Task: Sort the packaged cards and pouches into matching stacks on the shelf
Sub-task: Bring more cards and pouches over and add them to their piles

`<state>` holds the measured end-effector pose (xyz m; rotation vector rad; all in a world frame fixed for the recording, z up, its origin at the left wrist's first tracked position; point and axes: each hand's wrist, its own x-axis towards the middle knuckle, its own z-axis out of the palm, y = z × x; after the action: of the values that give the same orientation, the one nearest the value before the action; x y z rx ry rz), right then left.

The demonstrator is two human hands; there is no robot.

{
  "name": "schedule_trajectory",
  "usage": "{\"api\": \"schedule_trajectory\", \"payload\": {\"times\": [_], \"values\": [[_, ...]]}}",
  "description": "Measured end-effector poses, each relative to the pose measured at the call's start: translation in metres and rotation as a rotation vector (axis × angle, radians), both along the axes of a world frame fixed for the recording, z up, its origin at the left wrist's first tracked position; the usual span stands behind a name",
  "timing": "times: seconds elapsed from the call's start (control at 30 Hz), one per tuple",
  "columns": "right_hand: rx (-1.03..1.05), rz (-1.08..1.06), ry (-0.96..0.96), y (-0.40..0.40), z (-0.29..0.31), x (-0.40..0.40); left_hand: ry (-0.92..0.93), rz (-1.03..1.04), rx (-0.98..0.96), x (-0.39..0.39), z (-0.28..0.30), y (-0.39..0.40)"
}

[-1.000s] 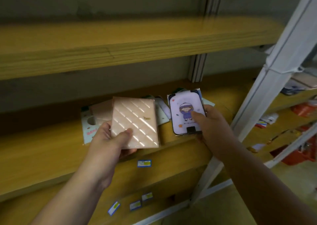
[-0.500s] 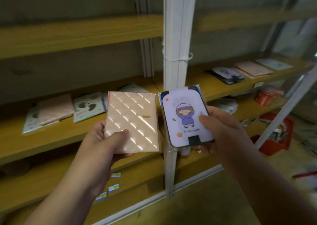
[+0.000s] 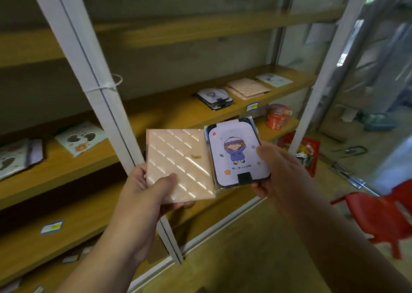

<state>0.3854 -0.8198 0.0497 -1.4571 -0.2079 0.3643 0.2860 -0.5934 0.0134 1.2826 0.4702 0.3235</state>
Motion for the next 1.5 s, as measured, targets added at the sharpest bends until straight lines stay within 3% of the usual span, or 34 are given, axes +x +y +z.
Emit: {"api": "schedule_trajectory", "payload": {"times": [0.3, 0.53, 0.83, 1.0, 1.13, 1.5], "values": [[-0.03, -0.135, 0.015, -0.058, -0.023, 0.068, -0.001, -0.055, -0.029, 0.101, -0.021, -0.043], [-0.148, -0.223, -0.002, -0.037, -0.023, 0.195, -0.015, -0.005, -0.072, 0.198, -0.025, -0.032], [-0.517, -0.116, -0.293, 0.062, -0.021, 0.361, 0.047, 0.176, -0.105, 0.276, -0.015, 0.019], [-0.629, -0.005, -0.335, 0.106, -0.035, 0.407, 0.046, 0.218, -0.124, 0.294, -0.009, 0.029], [-0.833, 0.009, -0.537, 0.111, -0.051, 0.419, 0.047, 0.259, -0.108, 0.302, -0.01, 0.031], [-0.692, 0.055, -0.716, 0.035, -0.041, 0.455, -0.029, 0.302, -0.057, 0.366, -0.001, -0.019]]}}
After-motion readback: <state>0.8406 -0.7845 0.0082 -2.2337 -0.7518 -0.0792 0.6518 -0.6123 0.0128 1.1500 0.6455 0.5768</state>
